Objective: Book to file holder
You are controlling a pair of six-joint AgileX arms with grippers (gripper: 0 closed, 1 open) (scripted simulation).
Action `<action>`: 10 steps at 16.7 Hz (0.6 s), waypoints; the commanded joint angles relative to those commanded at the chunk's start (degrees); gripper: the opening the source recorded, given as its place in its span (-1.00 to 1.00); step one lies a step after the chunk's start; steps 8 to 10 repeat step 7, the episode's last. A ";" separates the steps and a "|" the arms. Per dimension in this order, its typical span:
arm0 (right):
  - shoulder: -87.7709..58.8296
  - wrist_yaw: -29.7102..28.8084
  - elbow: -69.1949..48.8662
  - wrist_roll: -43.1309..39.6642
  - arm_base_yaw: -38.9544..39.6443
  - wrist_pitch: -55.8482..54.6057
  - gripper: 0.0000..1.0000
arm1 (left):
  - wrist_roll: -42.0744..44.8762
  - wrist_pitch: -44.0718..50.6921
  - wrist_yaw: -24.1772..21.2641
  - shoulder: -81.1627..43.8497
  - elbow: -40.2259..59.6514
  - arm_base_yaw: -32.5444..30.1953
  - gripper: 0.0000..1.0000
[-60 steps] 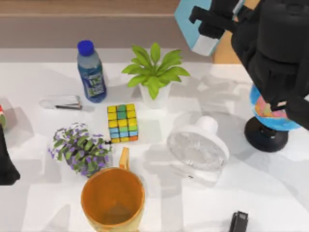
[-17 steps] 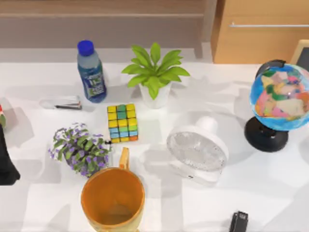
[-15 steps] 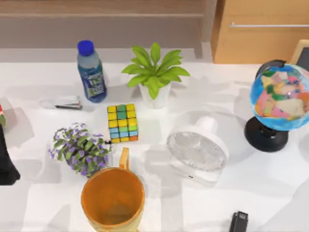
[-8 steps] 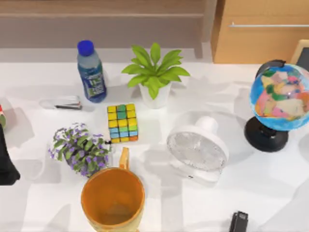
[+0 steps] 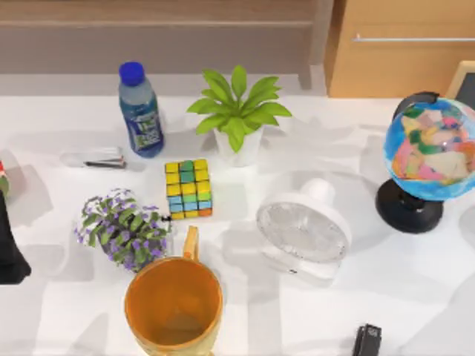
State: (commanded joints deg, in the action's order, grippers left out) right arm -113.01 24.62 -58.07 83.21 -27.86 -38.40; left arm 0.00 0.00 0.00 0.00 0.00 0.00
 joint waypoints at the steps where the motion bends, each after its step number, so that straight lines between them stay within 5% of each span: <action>1: 0.00 0.00 0.00 0.00 0.00 0.00 0.96 | 0.00 0.00 0.00 0.00 0.00 0.00 1.00; 10: 0.00 0.00 0.00 0.00 0.00 0.00 1.00 | 0.00 0.00 0.00 0.00 0.00 0.00 1.00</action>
